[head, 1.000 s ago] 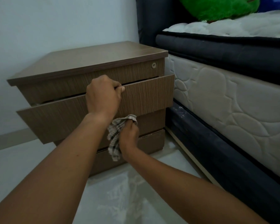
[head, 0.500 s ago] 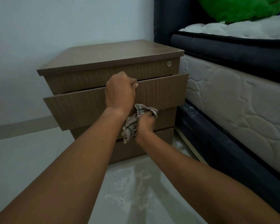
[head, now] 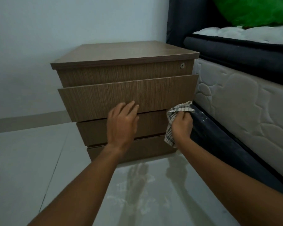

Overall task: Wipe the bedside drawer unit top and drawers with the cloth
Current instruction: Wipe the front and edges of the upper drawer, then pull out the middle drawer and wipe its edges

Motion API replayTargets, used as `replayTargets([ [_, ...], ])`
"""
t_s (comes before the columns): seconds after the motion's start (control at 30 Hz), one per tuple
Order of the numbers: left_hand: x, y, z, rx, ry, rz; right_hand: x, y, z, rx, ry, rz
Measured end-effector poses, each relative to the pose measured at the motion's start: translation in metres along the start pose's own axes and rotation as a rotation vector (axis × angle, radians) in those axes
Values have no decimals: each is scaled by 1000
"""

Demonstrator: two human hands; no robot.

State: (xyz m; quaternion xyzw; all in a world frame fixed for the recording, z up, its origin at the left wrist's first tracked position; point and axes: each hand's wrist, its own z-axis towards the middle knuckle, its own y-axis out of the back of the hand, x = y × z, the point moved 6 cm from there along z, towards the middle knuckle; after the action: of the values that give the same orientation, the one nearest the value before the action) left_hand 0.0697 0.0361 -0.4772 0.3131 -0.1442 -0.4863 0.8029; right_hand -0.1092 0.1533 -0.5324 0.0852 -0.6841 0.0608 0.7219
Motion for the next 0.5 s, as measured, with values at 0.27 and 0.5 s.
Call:
replayTargets([
  [0.27,22,-26,3,86,18,120,-1,-26,4,25,114,-3],
  [0.5,46,-45,-32,174,65,138,-1,-31,4,17,149,14],
])
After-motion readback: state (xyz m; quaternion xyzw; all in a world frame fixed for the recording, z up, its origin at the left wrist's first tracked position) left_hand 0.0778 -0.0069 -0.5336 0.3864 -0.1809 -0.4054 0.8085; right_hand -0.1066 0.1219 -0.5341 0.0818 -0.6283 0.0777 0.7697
